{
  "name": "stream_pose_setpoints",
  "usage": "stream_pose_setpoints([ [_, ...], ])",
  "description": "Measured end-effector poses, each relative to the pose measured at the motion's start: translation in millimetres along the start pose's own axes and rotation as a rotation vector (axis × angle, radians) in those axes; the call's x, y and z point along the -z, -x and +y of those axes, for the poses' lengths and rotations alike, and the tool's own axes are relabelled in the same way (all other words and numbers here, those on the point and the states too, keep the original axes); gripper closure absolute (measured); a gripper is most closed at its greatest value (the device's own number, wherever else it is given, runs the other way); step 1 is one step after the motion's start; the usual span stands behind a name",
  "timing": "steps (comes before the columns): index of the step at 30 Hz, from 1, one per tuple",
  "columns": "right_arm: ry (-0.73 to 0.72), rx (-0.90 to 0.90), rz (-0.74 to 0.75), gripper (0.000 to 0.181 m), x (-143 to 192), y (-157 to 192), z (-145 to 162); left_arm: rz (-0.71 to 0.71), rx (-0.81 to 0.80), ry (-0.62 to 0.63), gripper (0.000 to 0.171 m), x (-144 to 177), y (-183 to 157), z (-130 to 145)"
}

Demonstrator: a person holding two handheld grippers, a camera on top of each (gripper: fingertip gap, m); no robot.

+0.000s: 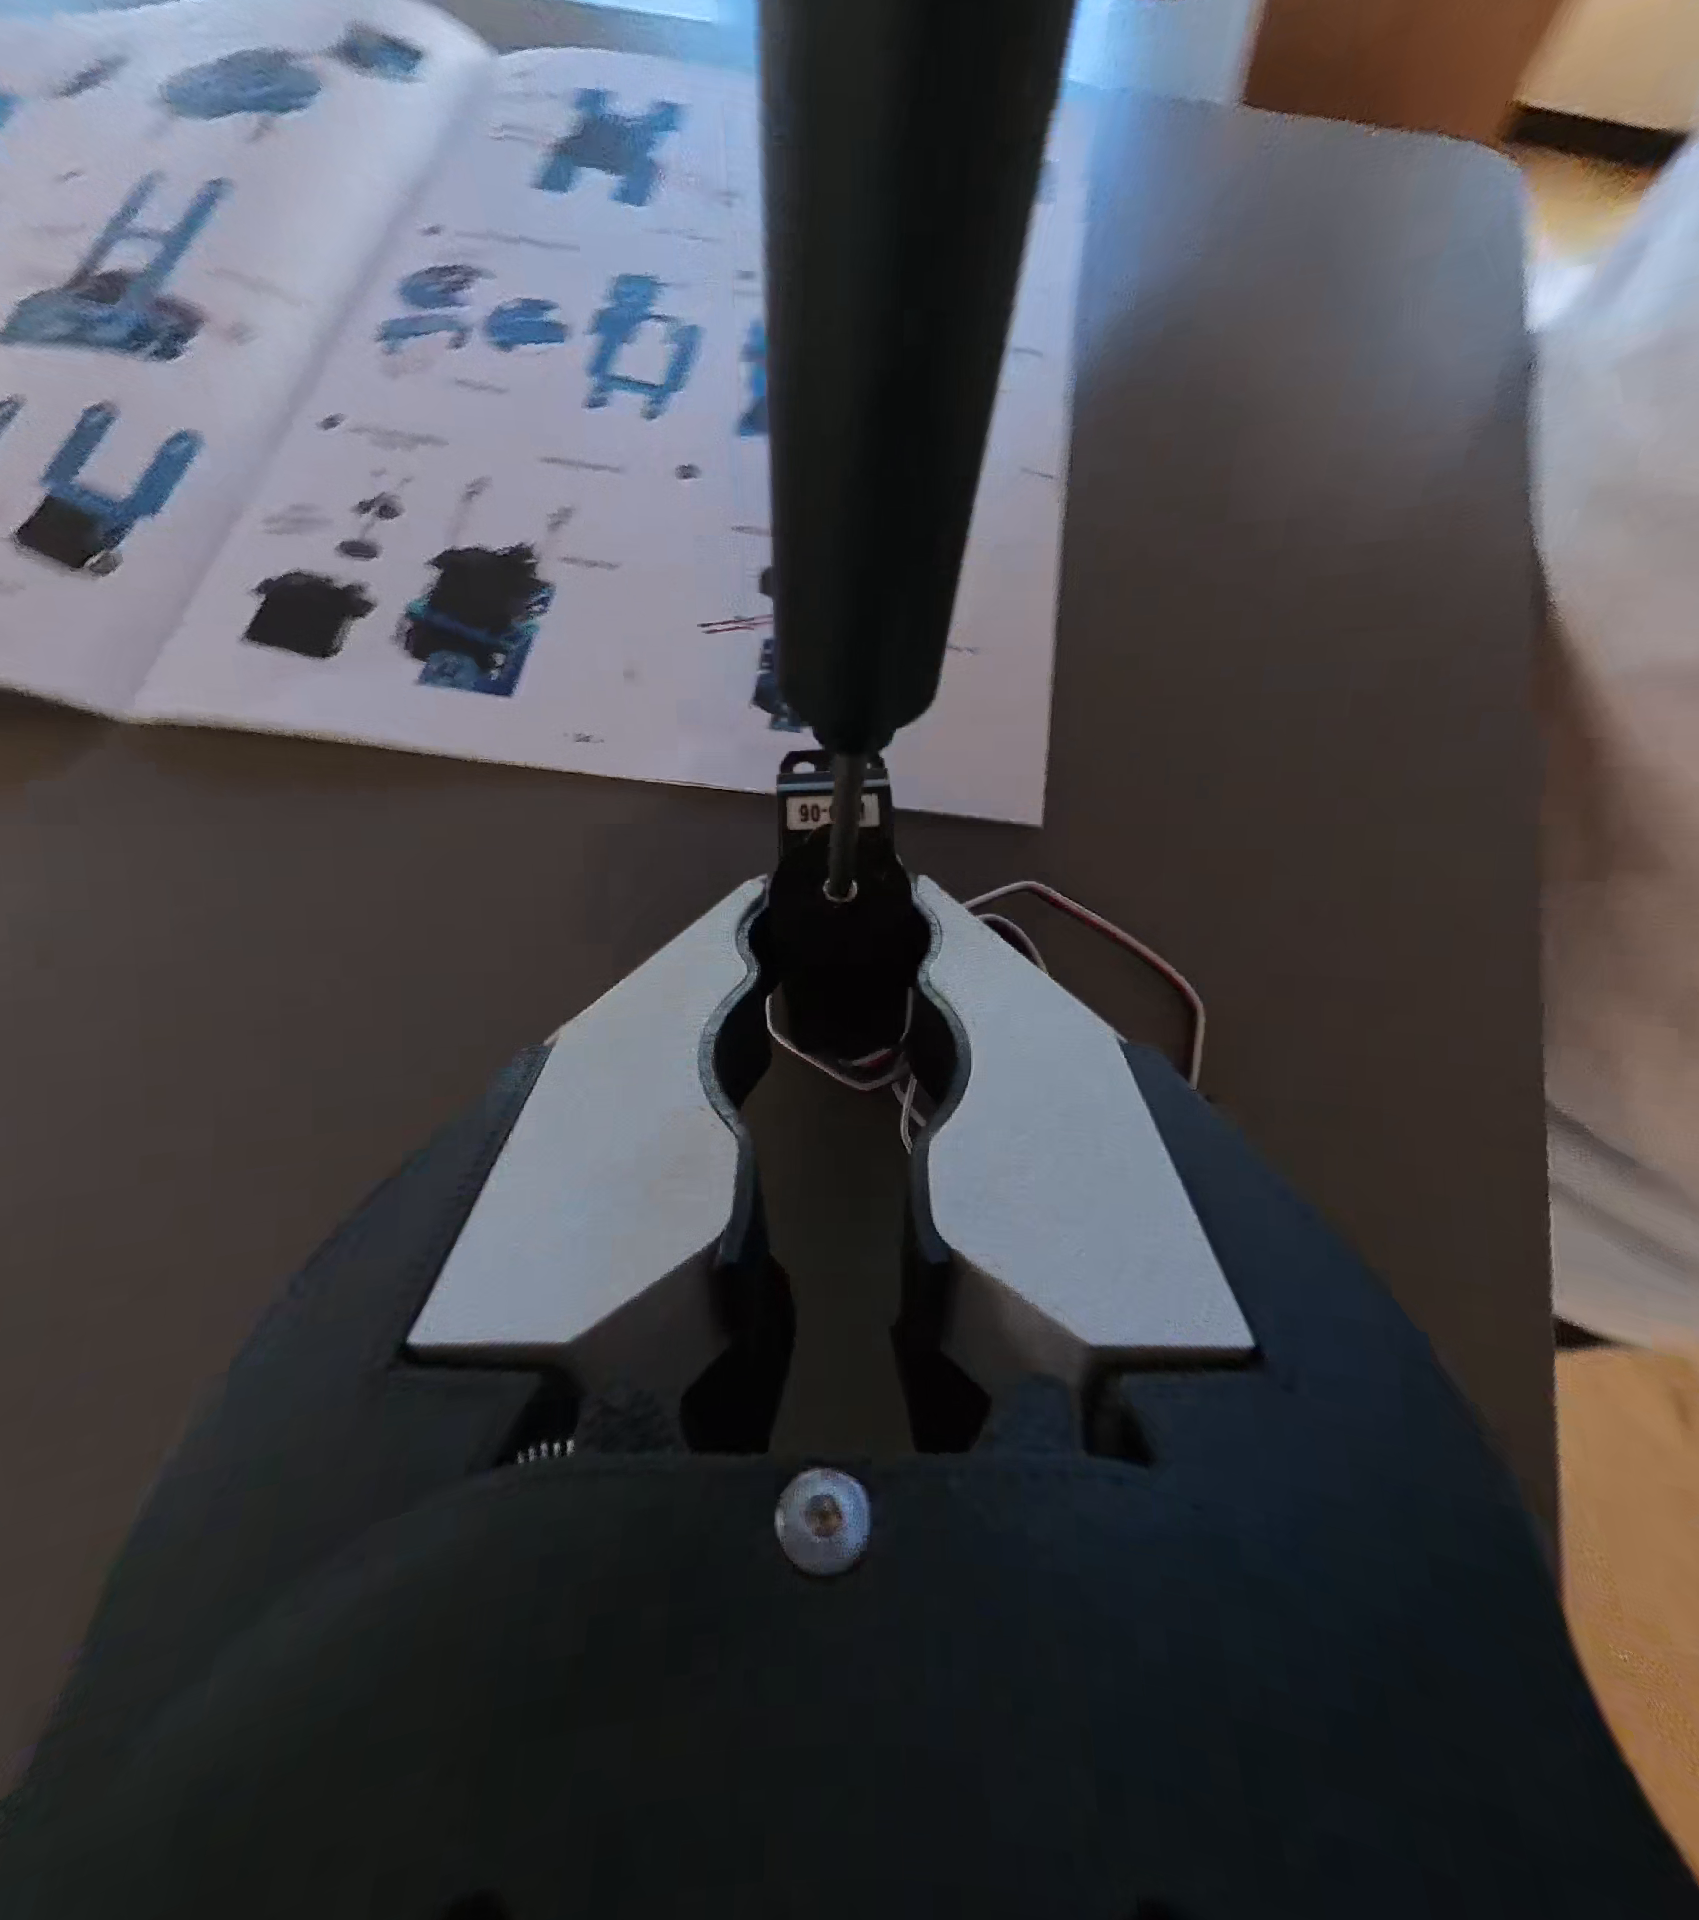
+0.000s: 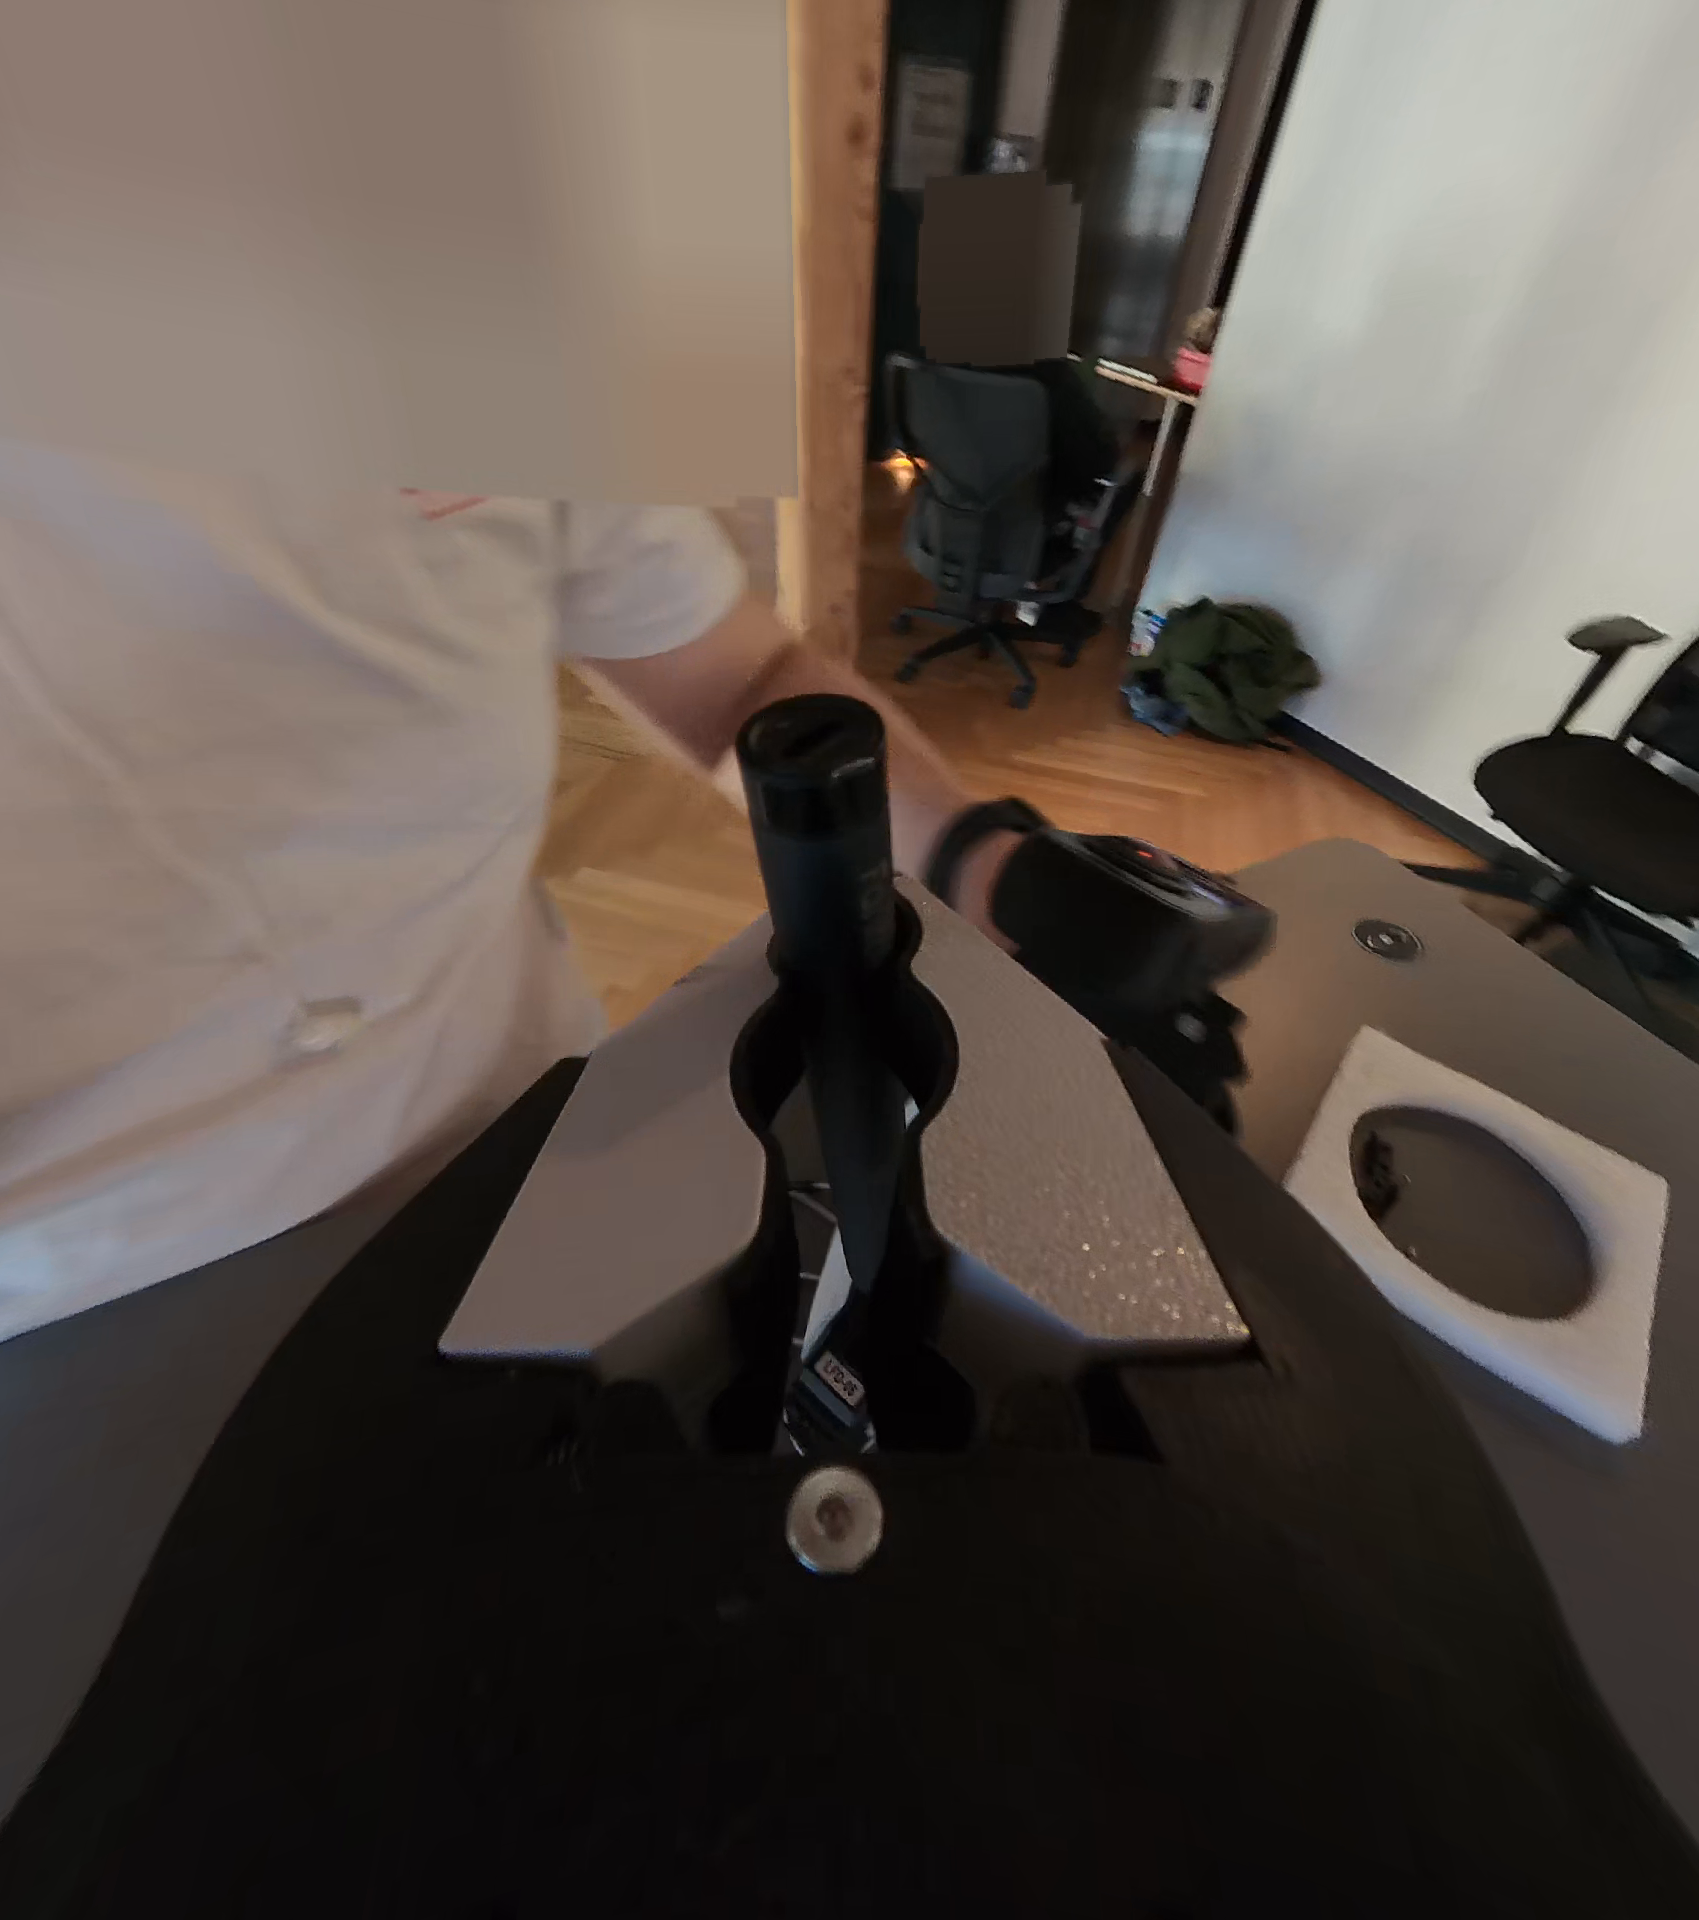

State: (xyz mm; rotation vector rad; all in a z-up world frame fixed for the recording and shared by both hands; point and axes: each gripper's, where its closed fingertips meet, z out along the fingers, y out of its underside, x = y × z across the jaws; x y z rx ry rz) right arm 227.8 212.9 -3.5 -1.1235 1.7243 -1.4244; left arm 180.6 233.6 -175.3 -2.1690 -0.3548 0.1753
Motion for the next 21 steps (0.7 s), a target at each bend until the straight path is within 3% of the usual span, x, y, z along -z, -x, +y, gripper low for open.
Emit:
stream_pose_setpoints([
  [8, -0.057, -0.050, 0.034, 0.173, -1.1, -17.0, -3.2, 0.430, -0.331, 0.003, 0.151, 9.2, -8.9, 7.2],
  [9, -0.056, -0.048, 0.059, 0.173, -1.2, -18.9, -3.0, 0.440, -0.325, 0.018, 0.144, 9.2, -6.4, 8.8],
  [10, -0.054, -0.049, 0.082, 0.173, -1.6, -19.9, -2.9, 0.424, -0.298, 0.035, 0.124, 8.6, -2.5, 10.3],
  [12, -0.048, -0.049, 0.134, 0.173, -1.7, -22.3, -2.6, 0.334, -0.185, 0.039, 0.079, 8.2, 8.7, 10.7],
  [16, -0.028, -0.061, 0.220, 0.172, 1.1, -28.2, -0.8, 0.110, 0.047, -0.091, 0.071, 23.3, 13.2, -2.6],
  [19, -0.039, -0.071, 0.250, 0.172, 4.1, -30.4, -0.3, -0.213, 0.210, -0.227, 0.072, 36.1, 24.7, -16.8],
  [21, -0.053, -0.077, 0.266, 0.172, 6.8, -32.6, -0.1, -0.470, 0.360, -0.236, 0.062, 42.6, 34.3, -11.9],
])
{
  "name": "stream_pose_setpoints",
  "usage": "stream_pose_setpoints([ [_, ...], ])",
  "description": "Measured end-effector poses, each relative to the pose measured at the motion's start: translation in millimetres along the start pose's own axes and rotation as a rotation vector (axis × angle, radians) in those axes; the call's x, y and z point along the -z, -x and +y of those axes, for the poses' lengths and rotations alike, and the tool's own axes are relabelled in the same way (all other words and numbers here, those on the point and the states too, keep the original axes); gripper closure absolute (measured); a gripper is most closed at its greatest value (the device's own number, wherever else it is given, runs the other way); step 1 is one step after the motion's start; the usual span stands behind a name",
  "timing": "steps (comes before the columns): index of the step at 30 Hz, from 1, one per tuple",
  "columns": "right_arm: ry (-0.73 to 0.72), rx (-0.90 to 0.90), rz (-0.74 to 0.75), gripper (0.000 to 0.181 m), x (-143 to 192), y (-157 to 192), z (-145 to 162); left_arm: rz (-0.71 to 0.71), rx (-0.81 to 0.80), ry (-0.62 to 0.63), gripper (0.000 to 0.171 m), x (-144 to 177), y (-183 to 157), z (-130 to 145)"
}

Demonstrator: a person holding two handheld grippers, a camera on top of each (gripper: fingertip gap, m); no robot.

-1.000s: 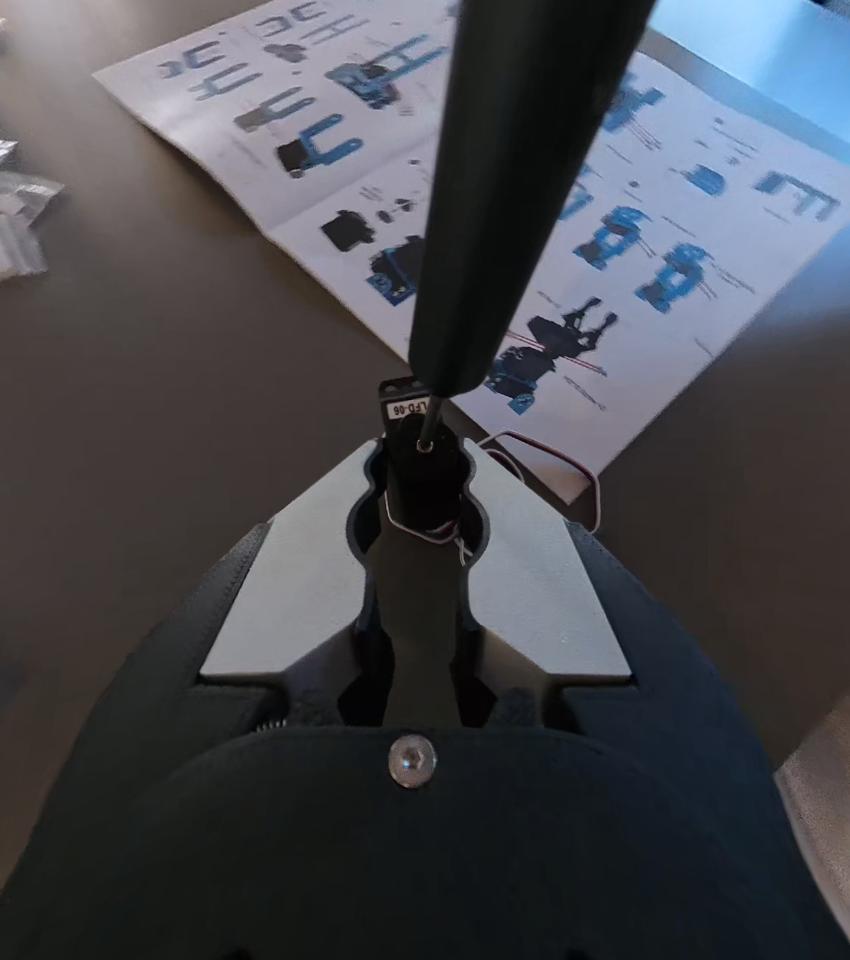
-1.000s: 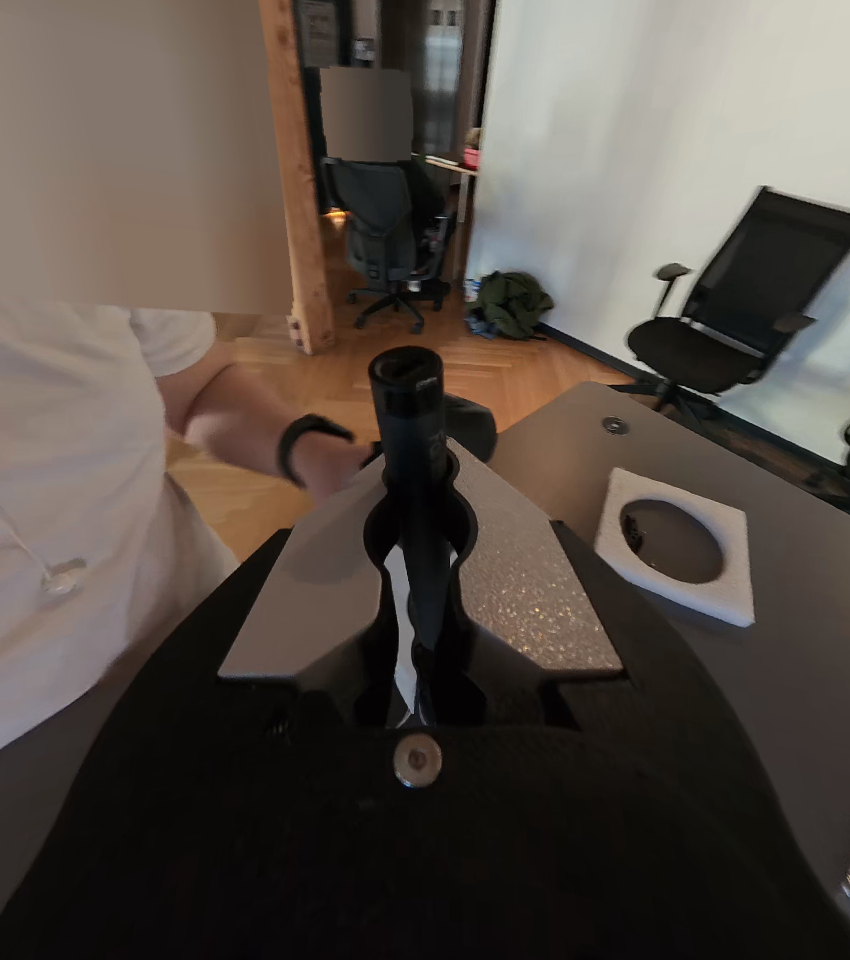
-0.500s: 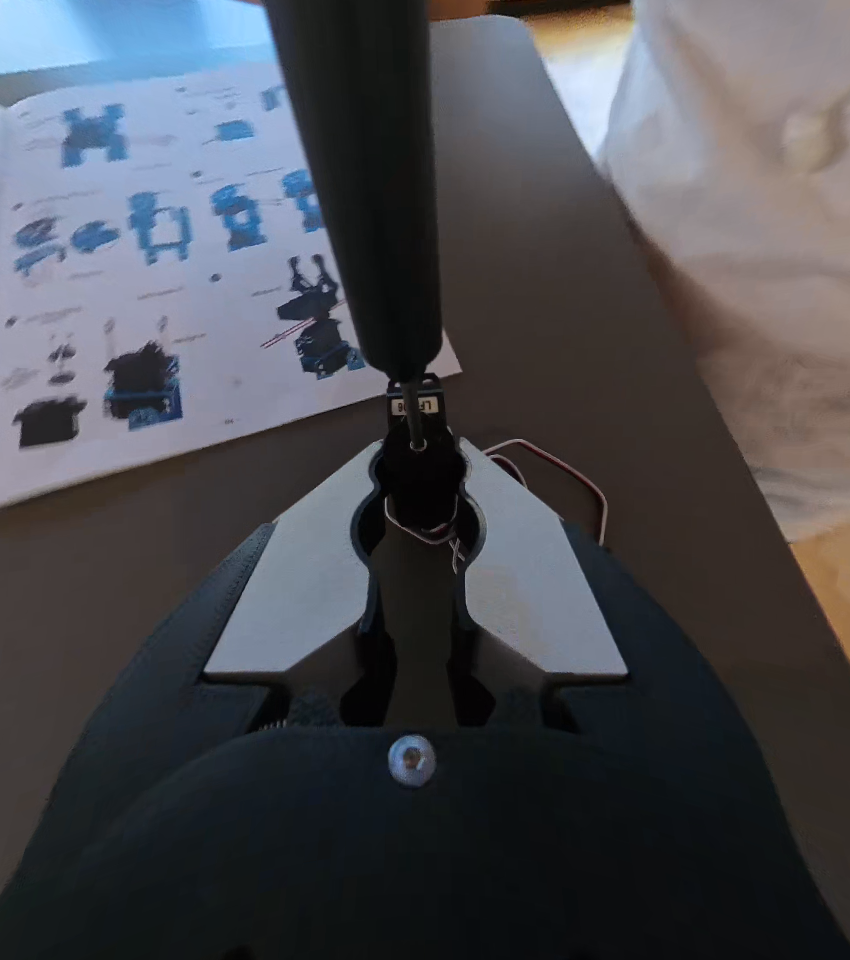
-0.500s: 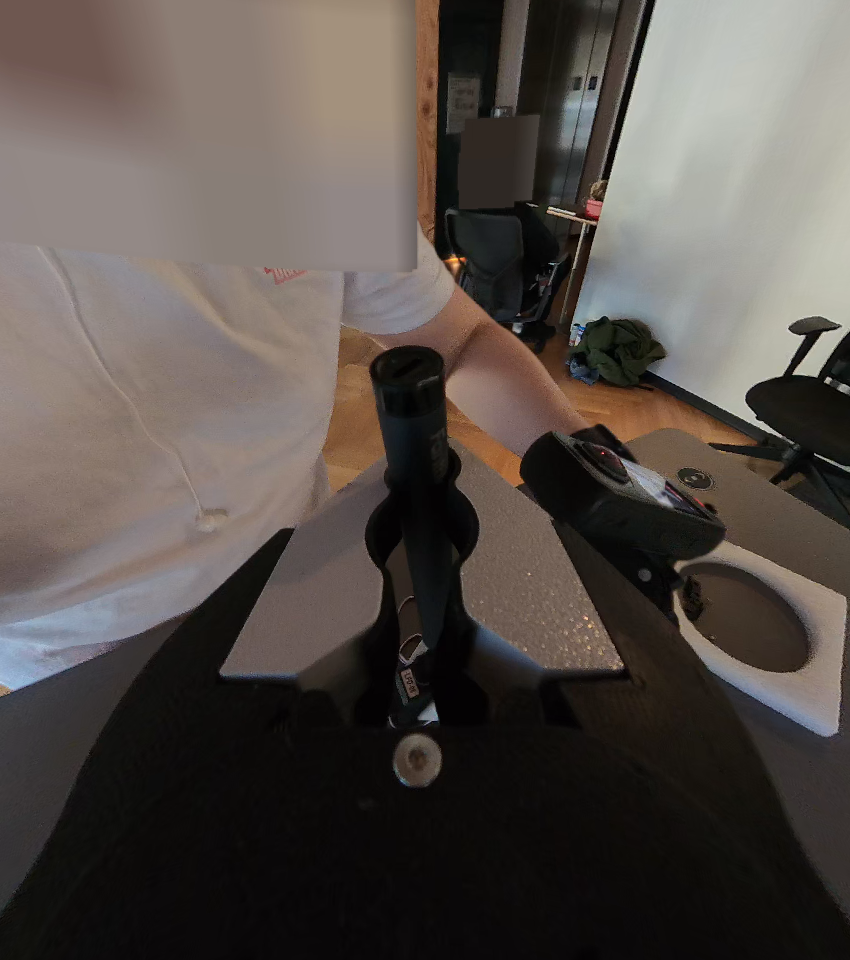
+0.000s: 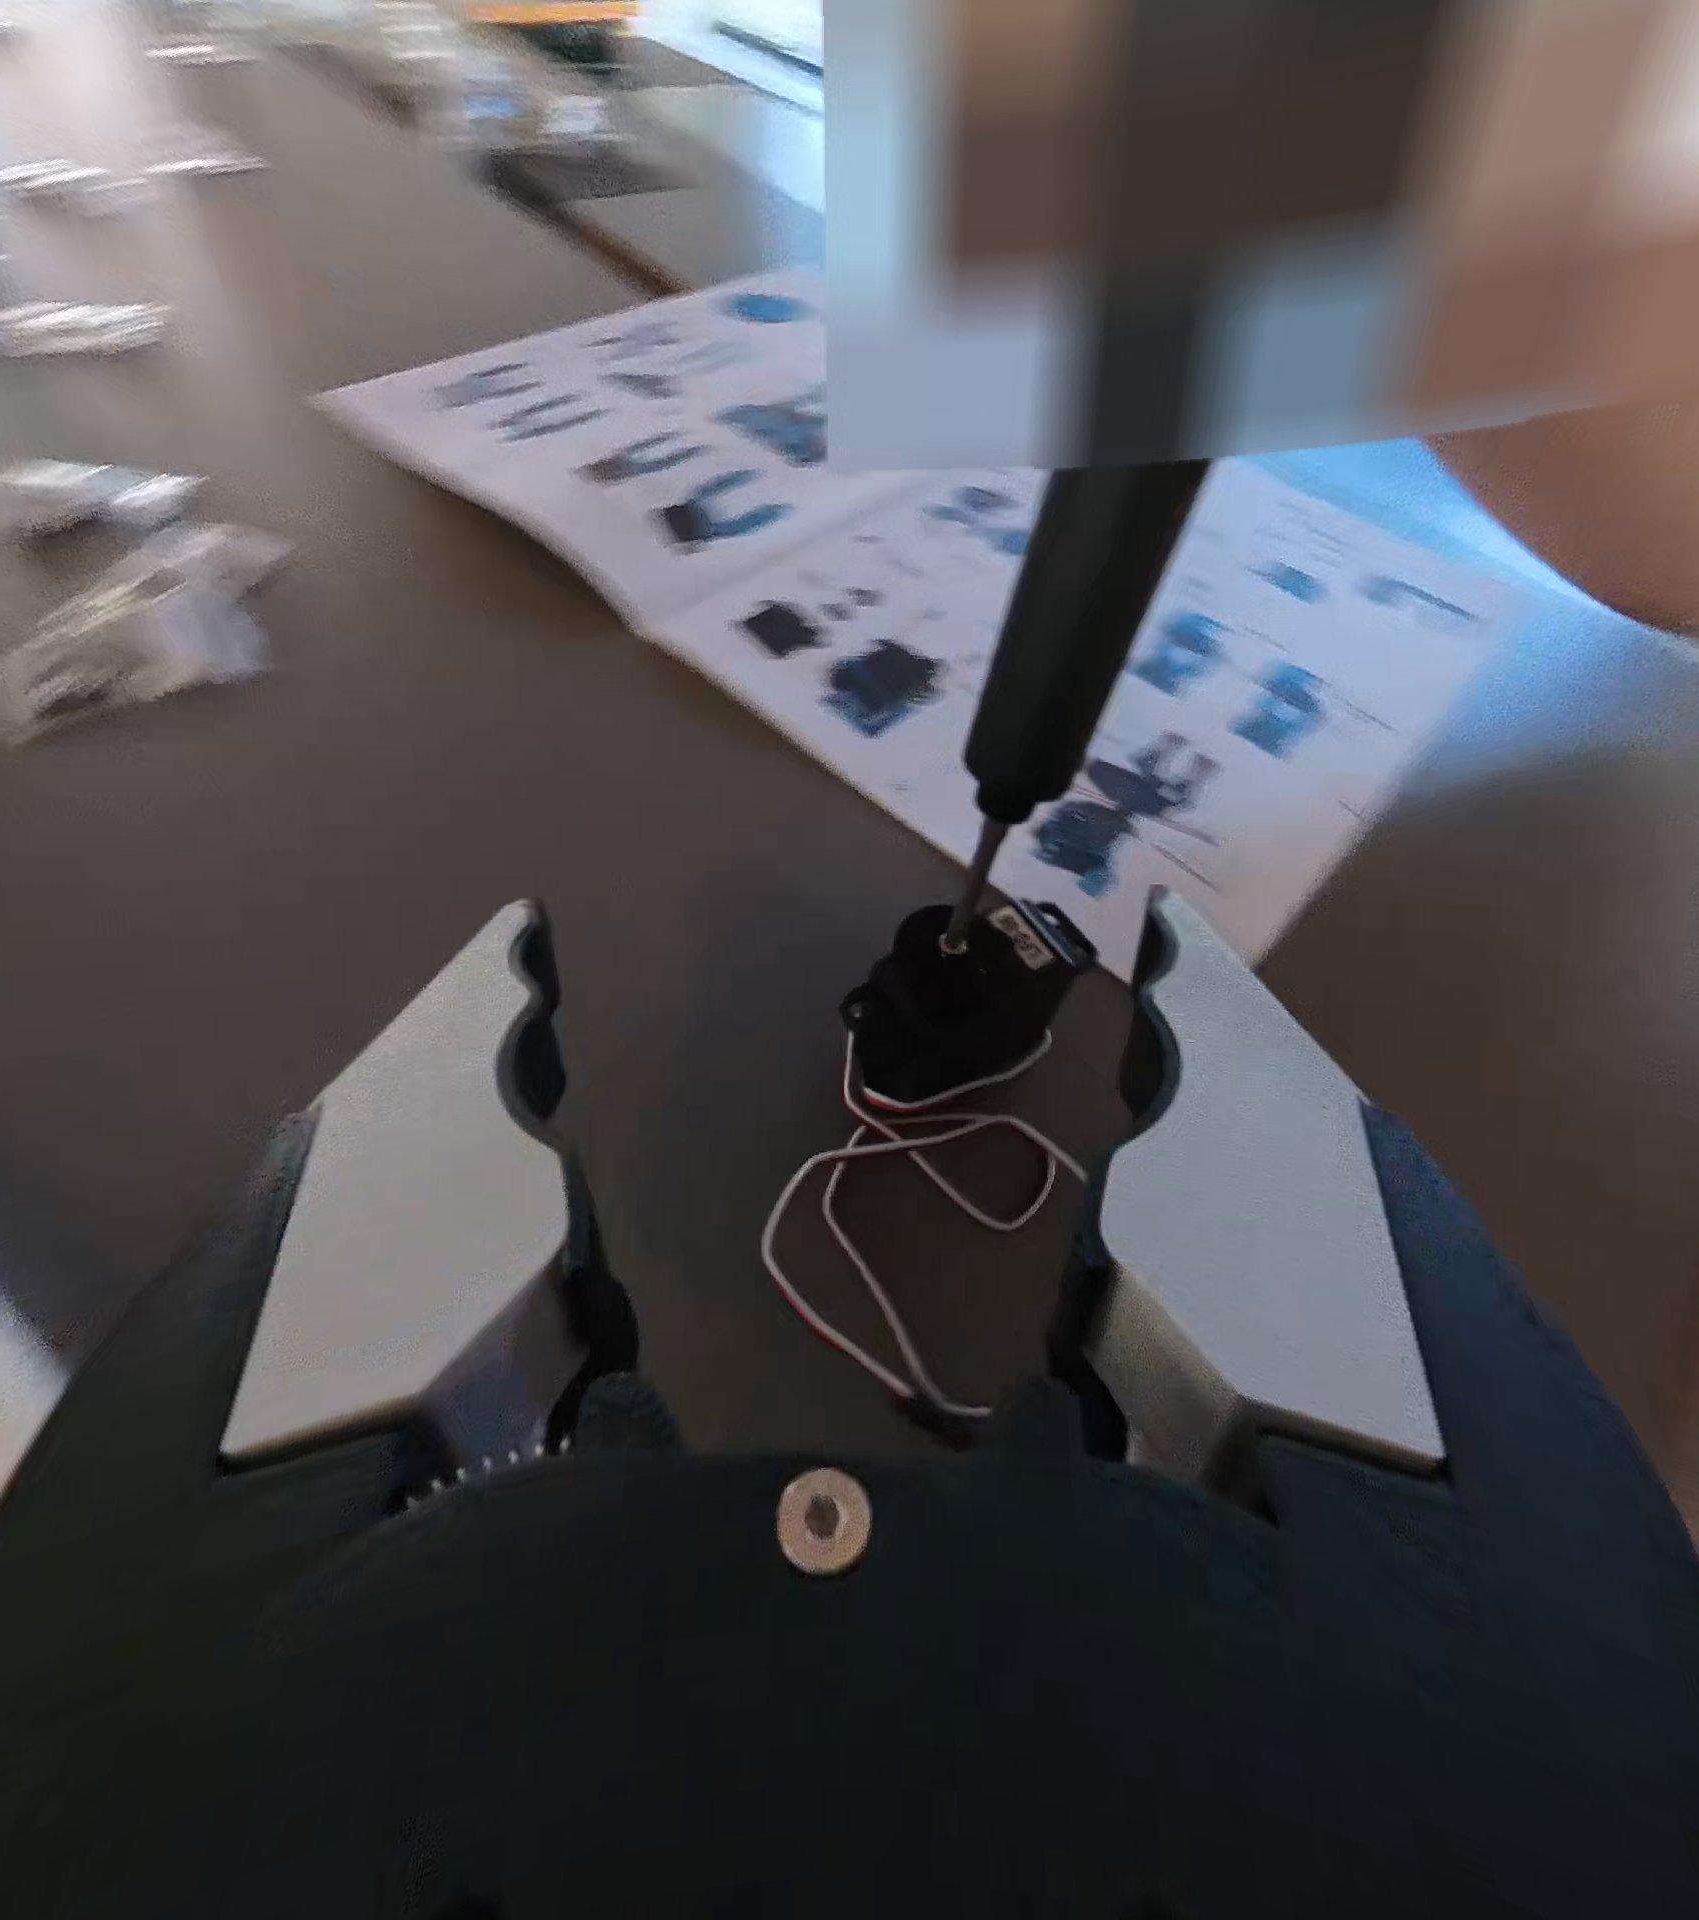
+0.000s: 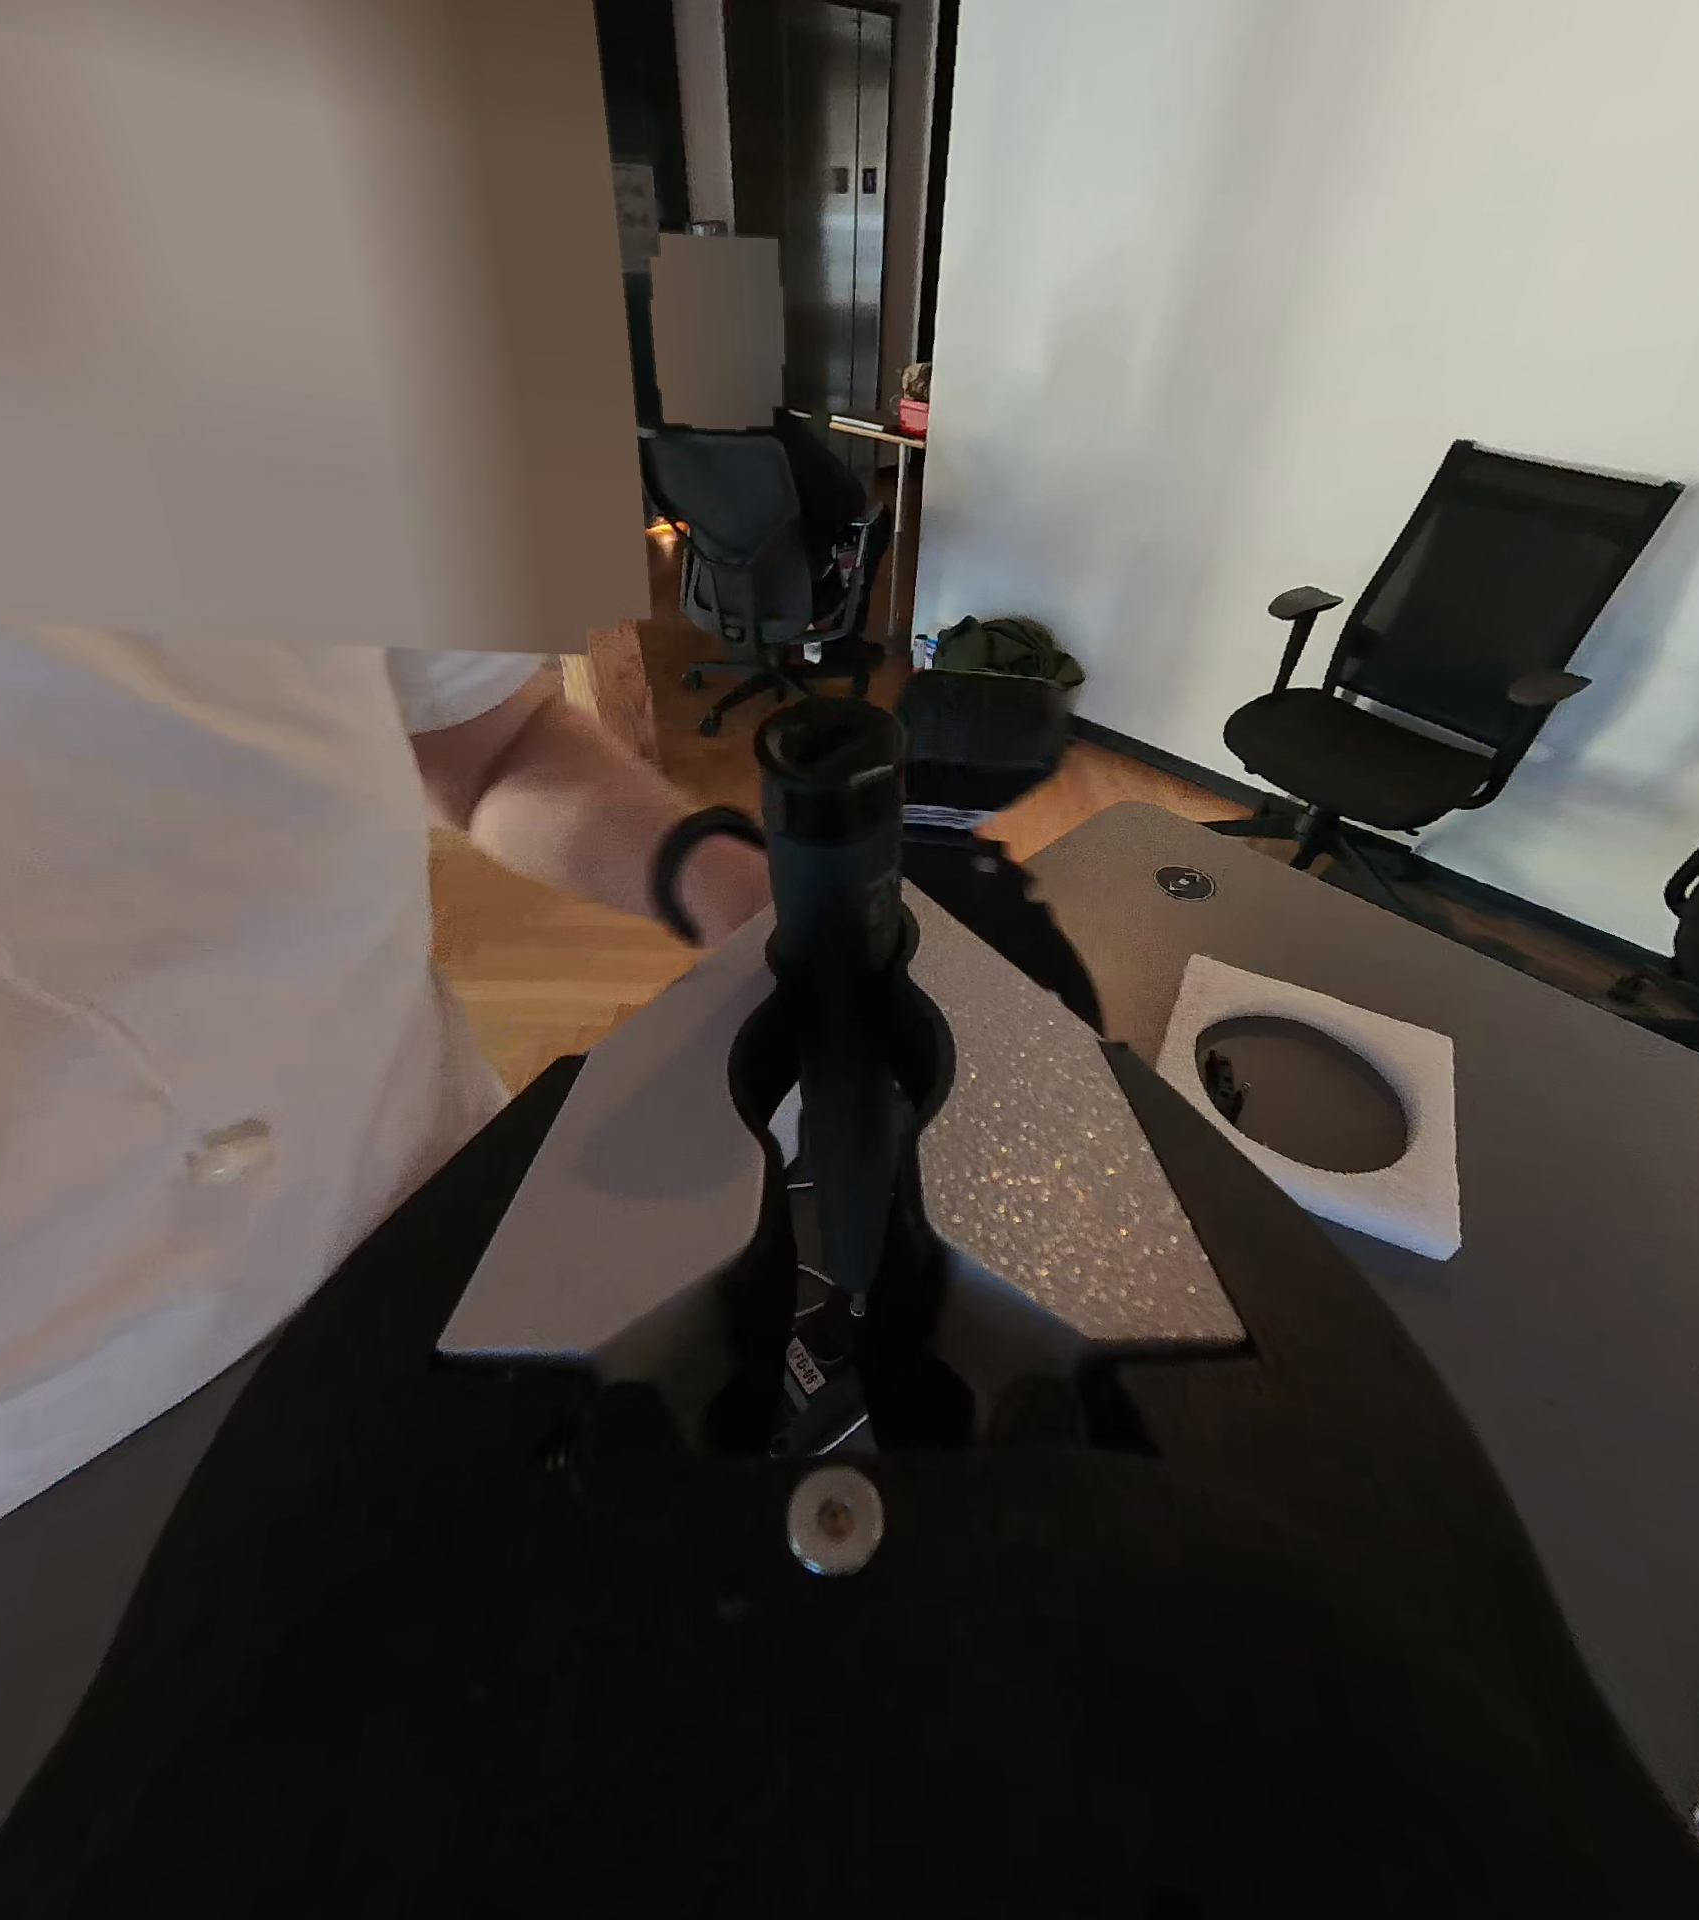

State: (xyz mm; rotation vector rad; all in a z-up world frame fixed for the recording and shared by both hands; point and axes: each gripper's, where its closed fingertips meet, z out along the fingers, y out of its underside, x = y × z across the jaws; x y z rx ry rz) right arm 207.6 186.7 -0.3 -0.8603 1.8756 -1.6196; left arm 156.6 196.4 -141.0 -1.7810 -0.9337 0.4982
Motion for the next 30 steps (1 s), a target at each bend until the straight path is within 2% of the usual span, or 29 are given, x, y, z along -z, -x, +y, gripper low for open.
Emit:
stream_pose_setpoints([
  [2, -0.004, -0.003, 0.006, 0.173, 1.0, -1.0, 0.2, -0.211, 0.119, -0.009, 0.051, 2.6, 4.0, 3.4],
  [4, 0.002, 0.003, 0.004, 0.173, 0.7, -0.3, 0.5, -0.336, 0.212, -0.014, 0.046, -0.8, -3.7, 5.6],
  [9, 0.018, 0.026, -0.010, 0.173, 0.2, 2.8, 1.1, -0.559, 0.278, 0.142, 0.068, -14.9, -3.3, 27.2],
  [10, 0.016, 0.032, -0.015, 0.173, 0.5, 3.2, 1.2, -0.563, 0.294, 0.176, 0.084, -16.9, -1.1, 32.3],
  [12, 0.018, 0.036, -0.021, 0.173, 0.9, 2.8, 2.0, -0.471, 0.319, 0.180, 0.106, -24.4, -4.2, 31.9],
  [13, 0.020, 0.043, -0.021, 0.173, 1.5, 2.4, 2.1, -0.414, 0.309, 0.186, 0.108, -27.5, -6.7, 31.0],
  [16, 0.039, 0.047, -0.041, 0.172, 4.2, 2.0, 3.1, -0.212, 0.212, 0.222, 0.108, -32.6, -13.3, 30.2],
  [25, 0.036, 0.036, -0.147, 0.173, 1.8, 1.9, 2.8, 0.650, -0.286, 0.394, 0.109, -7.2, -34.4, 45.4],
  [28, 0.031, 0.029, -0.133, 0.173, -1.7, -1.2, 1.5, 0.845, -0.410, 0.422, 0.109, -1.7, -33.3, 47.8],
  [30, 0.039, 0.022, -0.100, 0.173, -2.5, -4.3, 1.4, 0.903, -0.435, 0.429, 0.109, -1.4, -32.3, 47.4],
])
